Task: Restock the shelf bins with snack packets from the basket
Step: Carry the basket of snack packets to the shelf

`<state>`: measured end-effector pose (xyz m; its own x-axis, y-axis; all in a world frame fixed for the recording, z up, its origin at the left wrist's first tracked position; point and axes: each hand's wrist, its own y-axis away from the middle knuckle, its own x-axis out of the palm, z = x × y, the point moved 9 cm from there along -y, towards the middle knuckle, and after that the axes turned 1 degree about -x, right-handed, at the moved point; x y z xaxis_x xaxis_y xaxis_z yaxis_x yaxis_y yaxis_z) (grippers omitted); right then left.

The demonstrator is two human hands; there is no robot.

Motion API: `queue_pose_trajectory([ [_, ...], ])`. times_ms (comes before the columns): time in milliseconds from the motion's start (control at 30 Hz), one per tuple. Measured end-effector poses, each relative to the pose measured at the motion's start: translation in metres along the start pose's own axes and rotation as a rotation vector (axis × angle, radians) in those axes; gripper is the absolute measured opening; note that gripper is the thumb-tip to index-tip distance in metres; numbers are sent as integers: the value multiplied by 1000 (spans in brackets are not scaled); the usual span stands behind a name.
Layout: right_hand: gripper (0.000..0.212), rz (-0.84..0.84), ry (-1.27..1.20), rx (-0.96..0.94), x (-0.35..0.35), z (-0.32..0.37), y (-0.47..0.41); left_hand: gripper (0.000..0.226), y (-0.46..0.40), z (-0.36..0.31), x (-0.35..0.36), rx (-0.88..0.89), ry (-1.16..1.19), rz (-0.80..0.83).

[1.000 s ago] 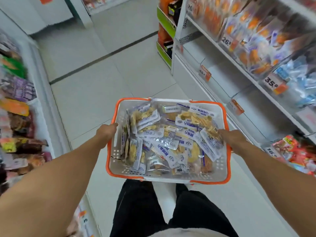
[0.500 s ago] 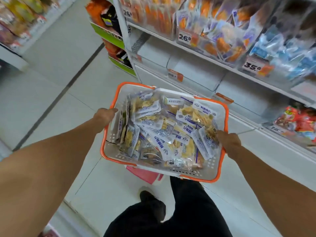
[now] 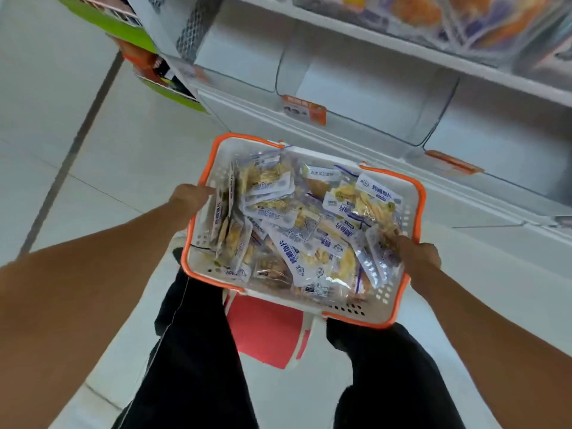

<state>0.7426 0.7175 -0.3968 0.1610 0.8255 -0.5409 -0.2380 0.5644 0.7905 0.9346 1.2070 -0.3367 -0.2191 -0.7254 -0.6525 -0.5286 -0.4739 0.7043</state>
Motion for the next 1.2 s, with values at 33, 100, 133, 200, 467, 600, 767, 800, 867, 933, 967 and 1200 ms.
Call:
queue_pose_trajectory([
  [33,48,-5,7,10,17,-1,-16,41,-28,-2,15,15,-27,12],
  [100,45,-11,3,43,52,-8,-48,39,-77,-8,41,31,-81,33],
  [133,44,-20,-10,58,68,-12,-64,37,-100,-11,54,34,-94,51],
  [200,42,-42,-18,67,99,-16,-91,26,-144,-15,77,72,-141,71],
  [467,37,-83,-124,119,160,-19,-157,22,-250,-35,139,146,-92,207],
  [600,47,-108,-130,116,169,-11,-168,54,-270,-46,153,148,-103,345],
  [767,71,-130,122,-10,156,22,-134,81,-210,-83,134,448,-446,60],
  [800,72,-122,186,-101,153,35,-121,68,-178,-91,137,539,-400,90],
  [867,74,-38,266,-258,159,57,-97,41,-124,-89,159,659,-367,301],
  [933,73,52,370,-400,171,64,-84,36,-83,-70,194,744,-427,527],
  [967,73,77,473,-485,176,68,-86,37,-73,-64,212,775,-448,594],
  [1200,79,245,971,-819,173,119,-169,26,-61,-77,331,1089,-609,791],
])
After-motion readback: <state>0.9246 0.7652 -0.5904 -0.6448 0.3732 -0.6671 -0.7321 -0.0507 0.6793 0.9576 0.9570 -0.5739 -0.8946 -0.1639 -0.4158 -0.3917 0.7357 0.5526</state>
